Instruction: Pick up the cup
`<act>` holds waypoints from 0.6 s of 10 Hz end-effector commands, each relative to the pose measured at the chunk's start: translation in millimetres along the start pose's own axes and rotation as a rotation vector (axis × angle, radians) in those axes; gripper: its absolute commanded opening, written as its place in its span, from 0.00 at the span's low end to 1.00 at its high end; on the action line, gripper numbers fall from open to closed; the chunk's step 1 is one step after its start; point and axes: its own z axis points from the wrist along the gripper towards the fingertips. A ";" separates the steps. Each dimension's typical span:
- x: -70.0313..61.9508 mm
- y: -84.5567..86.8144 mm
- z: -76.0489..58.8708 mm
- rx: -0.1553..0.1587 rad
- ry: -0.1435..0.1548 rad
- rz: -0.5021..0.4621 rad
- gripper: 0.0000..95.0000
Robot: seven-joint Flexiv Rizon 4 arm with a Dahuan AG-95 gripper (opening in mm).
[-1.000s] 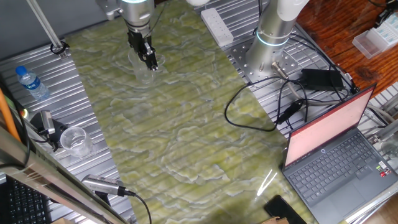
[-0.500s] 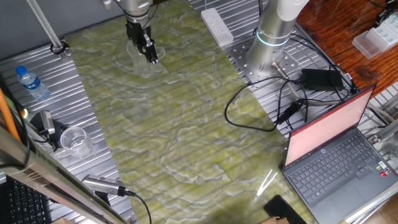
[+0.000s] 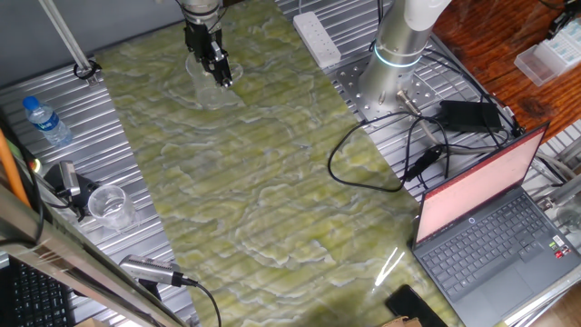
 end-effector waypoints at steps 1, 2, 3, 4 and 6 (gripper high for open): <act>-3.2 3.7 1.1 0.001 0.000 0.006 0.60; -4.2 5.2 2.1 0.001 -0.001 0.011 0.60; -4.2 5.2 2.1 0.000 -0.001 0.010 0.60; -4.2 5.2 2.1 0.000 -0.001 0.008 0.60; -4.1 5.3 2.3 -0.016 -0.003 0.002 0.60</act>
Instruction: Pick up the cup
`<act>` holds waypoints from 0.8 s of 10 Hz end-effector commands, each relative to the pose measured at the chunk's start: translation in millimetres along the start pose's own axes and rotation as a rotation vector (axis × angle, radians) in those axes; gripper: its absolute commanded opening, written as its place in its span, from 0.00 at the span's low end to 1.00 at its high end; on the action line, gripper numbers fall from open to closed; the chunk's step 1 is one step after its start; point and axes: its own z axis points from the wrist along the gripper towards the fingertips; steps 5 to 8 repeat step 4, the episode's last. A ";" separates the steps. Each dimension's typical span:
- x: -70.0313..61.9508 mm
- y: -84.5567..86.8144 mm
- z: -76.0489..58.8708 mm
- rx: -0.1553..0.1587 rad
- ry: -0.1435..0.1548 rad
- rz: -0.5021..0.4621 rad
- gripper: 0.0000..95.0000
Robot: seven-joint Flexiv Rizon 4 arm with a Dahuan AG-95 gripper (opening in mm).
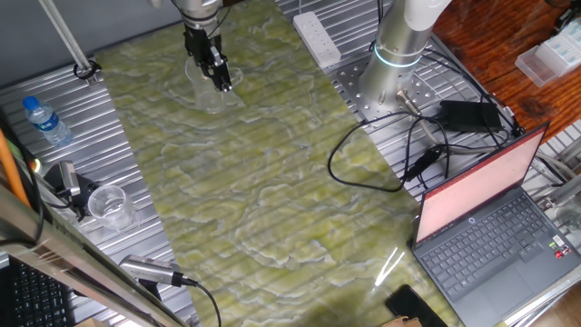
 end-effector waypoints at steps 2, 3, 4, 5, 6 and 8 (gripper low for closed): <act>-0.5 -0.1 -0.1 -0.030 0.003 -0.012 0.60; -0.6 0.0 0.0 -0.043 0.006 -0.013 0.60; -0.6 0.0 0.1 -0.054 0.012 -0.012 0.60; -0.6 0.0 0.1 -0.054 0.012 -0.012 0.60; -0.6 0.0 0.1 -0.054 0.012 -0.012 0.60; -0.6 0.0 0.1 -0.054 0.012 -0.012 0.60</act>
